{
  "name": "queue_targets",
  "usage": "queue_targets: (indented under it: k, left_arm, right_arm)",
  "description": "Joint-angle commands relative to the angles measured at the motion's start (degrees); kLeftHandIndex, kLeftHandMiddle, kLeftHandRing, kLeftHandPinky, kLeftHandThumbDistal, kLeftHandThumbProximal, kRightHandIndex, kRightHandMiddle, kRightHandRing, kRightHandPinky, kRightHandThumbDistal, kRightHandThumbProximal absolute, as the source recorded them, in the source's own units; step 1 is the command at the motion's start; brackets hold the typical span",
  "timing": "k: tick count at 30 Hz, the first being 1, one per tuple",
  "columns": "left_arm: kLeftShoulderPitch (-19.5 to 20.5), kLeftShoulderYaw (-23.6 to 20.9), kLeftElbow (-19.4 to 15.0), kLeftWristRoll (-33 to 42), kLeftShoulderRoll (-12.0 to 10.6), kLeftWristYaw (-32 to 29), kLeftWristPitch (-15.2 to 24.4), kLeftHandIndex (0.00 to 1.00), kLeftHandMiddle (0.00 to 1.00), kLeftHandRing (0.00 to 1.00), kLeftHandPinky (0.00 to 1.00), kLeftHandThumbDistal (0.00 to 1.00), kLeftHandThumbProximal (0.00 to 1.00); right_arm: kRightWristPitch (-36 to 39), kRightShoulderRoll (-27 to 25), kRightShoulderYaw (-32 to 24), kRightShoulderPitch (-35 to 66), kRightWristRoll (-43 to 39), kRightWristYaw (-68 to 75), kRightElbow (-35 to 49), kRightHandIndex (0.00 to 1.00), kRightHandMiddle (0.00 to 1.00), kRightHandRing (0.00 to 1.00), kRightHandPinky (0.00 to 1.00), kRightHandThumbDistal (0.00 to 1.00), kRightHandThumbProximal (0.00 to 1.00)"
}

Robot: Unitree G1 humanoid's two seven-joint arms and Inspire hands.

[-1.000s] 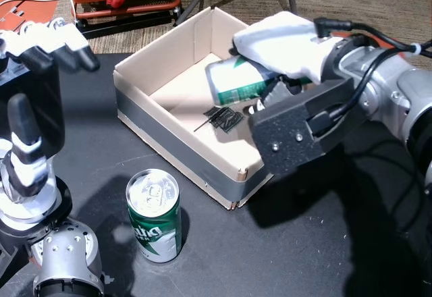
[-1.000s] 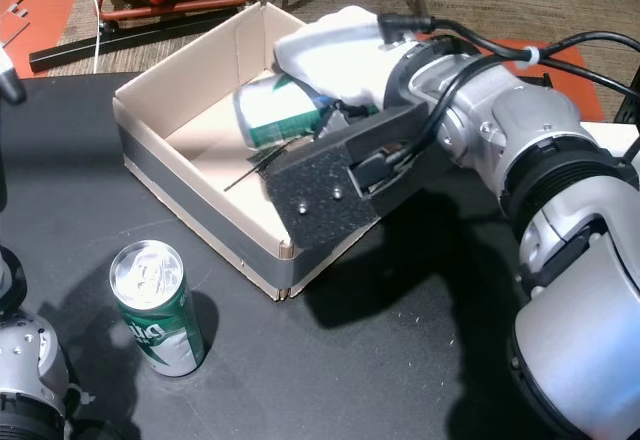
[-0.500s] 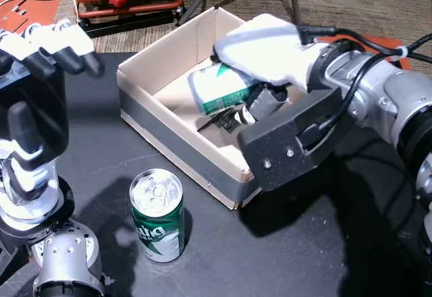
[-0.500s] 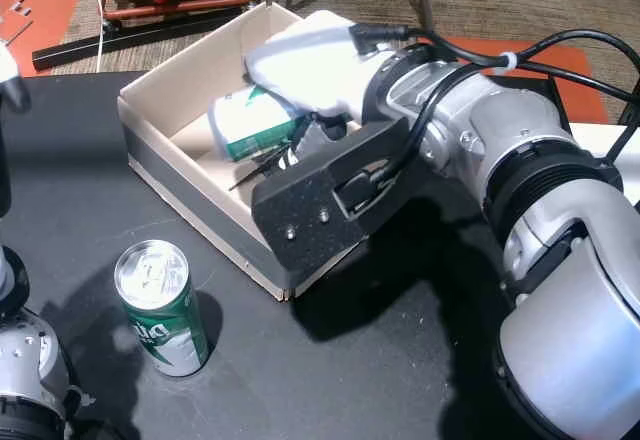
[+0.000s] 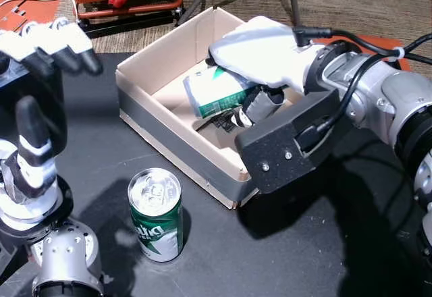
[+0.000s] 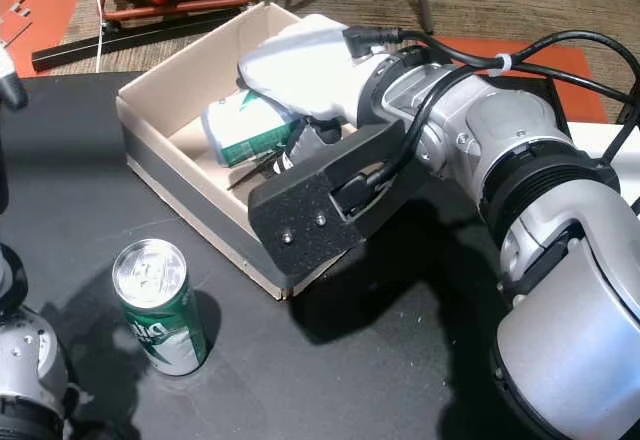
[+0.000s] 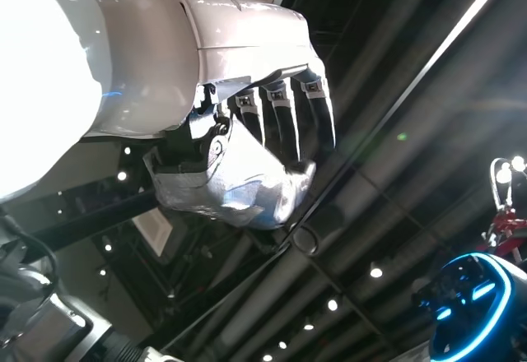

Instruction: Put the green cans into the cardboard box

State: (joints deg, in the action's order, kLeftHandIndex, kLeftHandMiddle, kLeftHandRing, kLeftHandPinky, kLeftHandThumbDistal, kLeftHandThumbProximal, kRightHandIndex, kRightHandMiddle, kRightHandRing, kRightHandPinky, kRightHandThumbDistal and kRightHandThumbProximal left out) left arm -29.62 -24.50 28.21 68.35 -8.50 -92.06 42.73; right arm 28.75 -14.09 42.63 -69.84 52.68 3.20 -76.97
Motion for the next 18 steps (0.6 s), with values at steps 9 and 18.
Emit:
queue_targets:
  k: [9, 18]
  left_arm:
    - [0.37, -0.43, 0.29, -0.15, -0.66, -0.44, -0.61, 0.39, 0.5, 0.54, 0.65, 0.33, 0.03]
    - [0.74, -0.22, 0.08, -0.37, -0.08, -0.44, -0.82, 0.37, 0.47, 0.51, 0.61, 0.36, 0.08]
  right_arm:
    - [-0.48, -0.12, -0.66, -0.57, -0.56, 0.1, 0.35, 0.44, 0.55, 0.65, 0.65, 0.68, 0.02]
    - [-0.25, -0.78, 0.38, -0.27, 0.64, 2.29, 0.52, 0.92, 0.98, 1.0, 1.0, 0.96, 0.18]
